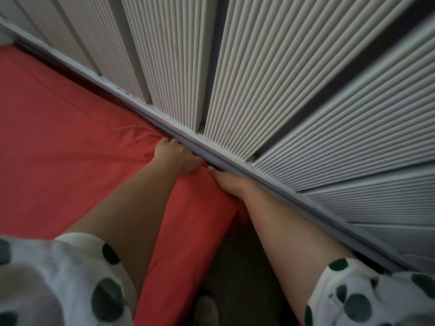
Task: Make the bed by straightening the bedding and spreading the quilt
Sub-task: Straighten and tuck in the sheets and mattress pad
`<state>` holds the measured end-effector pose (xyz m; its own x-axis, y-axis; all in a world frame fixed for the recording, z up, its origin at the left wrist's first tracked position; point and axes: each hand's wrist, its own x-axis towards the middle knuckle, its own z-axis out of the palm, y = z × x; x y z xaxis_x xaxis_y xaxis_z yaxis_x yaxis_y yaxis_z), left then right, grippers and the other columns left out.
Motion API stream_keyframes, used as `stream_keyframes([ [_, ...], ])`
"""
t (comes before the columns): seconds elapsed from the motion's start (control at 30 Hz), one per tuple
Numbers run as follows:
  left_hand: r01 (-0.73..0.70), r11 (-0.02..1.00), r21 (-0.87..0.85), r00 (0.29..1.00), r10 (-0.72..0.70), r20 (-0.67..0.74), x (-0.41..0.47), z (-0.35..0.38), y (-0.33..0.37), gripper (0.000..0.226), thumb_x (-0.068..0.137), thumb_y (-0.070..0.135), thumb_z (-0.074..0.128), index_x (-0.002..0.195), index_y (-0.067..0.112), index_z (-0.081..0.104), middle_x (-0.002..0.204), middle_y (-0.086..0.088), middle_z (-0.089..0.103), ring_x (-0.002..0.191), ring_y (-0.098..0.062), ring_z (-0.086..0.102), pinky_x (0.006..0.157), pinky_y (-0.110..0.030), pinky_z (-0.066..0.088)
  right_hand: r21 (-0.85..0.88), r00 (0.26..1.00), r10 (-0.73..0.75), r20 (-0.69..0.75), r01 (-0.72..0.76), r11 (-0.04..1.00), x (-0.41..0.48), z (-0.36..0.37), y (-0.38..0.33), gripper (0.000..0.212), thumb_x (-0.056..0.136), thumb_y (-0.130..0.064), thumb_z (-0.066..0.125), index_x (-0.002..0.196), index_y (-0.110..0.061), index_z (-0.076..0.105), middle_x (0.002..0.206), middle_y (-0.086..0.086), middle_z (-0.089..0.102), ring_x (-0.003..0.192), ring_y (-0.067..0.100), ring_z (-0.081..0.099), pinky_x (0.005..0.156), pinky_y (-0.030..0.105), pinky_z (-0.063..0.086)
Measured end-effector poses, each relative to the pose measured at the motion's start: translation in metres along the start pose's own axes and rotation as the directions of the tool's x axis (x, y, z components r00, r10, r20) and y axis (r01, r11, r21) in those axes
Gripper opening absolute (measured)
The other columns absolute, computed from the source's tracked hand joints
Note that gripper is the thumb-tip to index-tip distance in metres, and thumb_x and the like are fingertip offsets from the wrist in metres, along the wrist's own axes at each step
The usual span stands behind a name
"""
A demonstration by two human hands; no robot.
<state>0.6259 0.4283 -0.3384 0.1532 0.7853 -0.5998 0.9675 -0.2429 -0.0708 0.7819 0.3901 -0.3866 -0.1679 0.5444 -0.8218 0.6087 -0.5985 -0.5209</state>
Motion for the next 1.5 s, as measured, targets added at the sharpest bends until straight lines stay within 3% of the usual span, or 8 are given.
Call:
stream_keyframes([
  [0.37,-0.146,0.953,-0.266,0.887,0.007,-0.462,-0.058,0.02,-0.02,0.049,0.098,0.032,0.04,0.144,0.016,0.04,0.151,-0.003,0.037,0.143,-0.023,0.023,0.118,-0.038,0.007,-0.199,0.909,-0.252,-0.331,0.194,0.961,-0.029,-0.012,-0.003,0.024,0.093,-0.023,0.056,0.114,-0.019,0.066,0.107,0.001,0.065,0.098,0.017,0.061,0.088,0.028,0.047],
  [0.53,-0.163,0.921,-0.355,0.846,-0.055,-0.531,-0.096,0.028,-0.023,0.05,0.091,0.017,0.05,0.141,0.01,0.044,0.148,-0.007,0.04,0.142,-0.026,0.028,0.117,-0.04,0.015,-0.338,0.81,-0.382,-0.446,0.242,0.909,-0.038,0.001,-0.052,0.036,0.097,-0.03,0.05,0.063,-0.017,0.047,0.066,-0.001,0.051,0.073,0.022,0.054,0.057,0.029,0.032],
  [0.8,-0.149,0.896,-0.418,0.865,-0.086,-0.494,-0.127,0.061,-0.023,0.057,0.086,0.015,0.051,0.142,0.01,0.042,0.152,-0.007,0.035,0.142,-0.026,0.027,0.117,-0.04,0.017,-0.502,0.86,-0.385,-0.334,0.183,0.845,-0.014,0.027,-0.111,0.011,0.083,-0.018,0.065,0.071,-0.018,0.066,0.09,0.009,0.072,0.092,0.024,0.066,0.073,0.023,0.043],
  [0.93,-0.129,0.895,-0.426,0.861,-0.112,-0.496,-0.135,0.075,-0.03,0.058,0.082,0.02,0.043,0.139,0.011,0.046,0.149,-0.007,0.04,0.138,-0.027,0.036,0.113,-0.039,0.023,-0.598,0.728,-0.47,-0.499,0.104,0.795,-0.022,0.028,-0.123,0.014,0.087,-0.019,0.054,0.086,-0.009,0.063,0.102,0.016,0.067,0.098,0.033,0.062,0.075,0.034,0.047],
  [1.13,-0.131,0.896,-0.424,0.877,-0.094,-0.471,-0.142,0.081,-0.039,0.062,0.092,0.033,0.023,0.152,0.02,0.016,0.16,0.002,0.008,0.148,-0.019,0.003,0.117,-0.033,-0.003,-0.69,0.741,-0.434,-0.513,-0.055,0.722,-0.027,0.043,-0.125,0.026,0.094,-0.011,0.045,0.114,-0.003,0.059,0.12,0.02,0.062,0.113,0.036,0.058,0.088,0.039,0.048],
  [1.23,-0.129,0.893,-0.432,0.921,-0.054,-0.386,-0.145,0.088,-0.046,0.063,0.098,0.035,0.032,0.153,0.024,0.004,0.16,0.005,-0.008,0.147,-0.019,-0.013,0.118,-0.035,-0.009,-0.767,0.723,-0.517,-0.458,-0.028,0.641,-0.031,0.049,-0.14,0.024,0.096,-0.016,0.048,0.116,-0.007,0.058,0.121,0.015,0.061,0.114,0.035,0.057,0.09,0.038,0.046],
  [1.37,-0.153,0.895,-0.419,0.933,-0.008,-0.359,-0.144,0.09,-0.044,0.062,0.099,0.036,0.032,0.153,0.025,0.003,0.16,0.008,-0.005,0.146,-0.019,-0.015,0.117,-0.037,-0.012,-0.755,0.627,-0.778,0.031,0.525,0.393,-0.027,0.096,-0.176,0.048,0.099,-0.029,0.043,0.146,-0.019,0.035,0.151,0.004,0.037,0.14,0.024,0.03,0.114,0.036,0.023],
  [1.5,-0.265,0.883,-0.386,0.926,0.122,-0.358,-0.146,0.093,-0.043,0.059,0.099,0.032,0.035,0.153,0.025,0.012,0.16,0.006,0.01,0.148,-0.016,-0.005,0.117,-0.034,-0.011,-0.811,0.769,-0.532,0.354,0.536,0.236,-0.013,0.122,-0.161,0.058,0.102,-0.045,0.024,0.151,-0.037,-0.005,0.158,-0.017,-0.014,0.145,0.01,-0.018,0.118,0.047,-0.011],
])
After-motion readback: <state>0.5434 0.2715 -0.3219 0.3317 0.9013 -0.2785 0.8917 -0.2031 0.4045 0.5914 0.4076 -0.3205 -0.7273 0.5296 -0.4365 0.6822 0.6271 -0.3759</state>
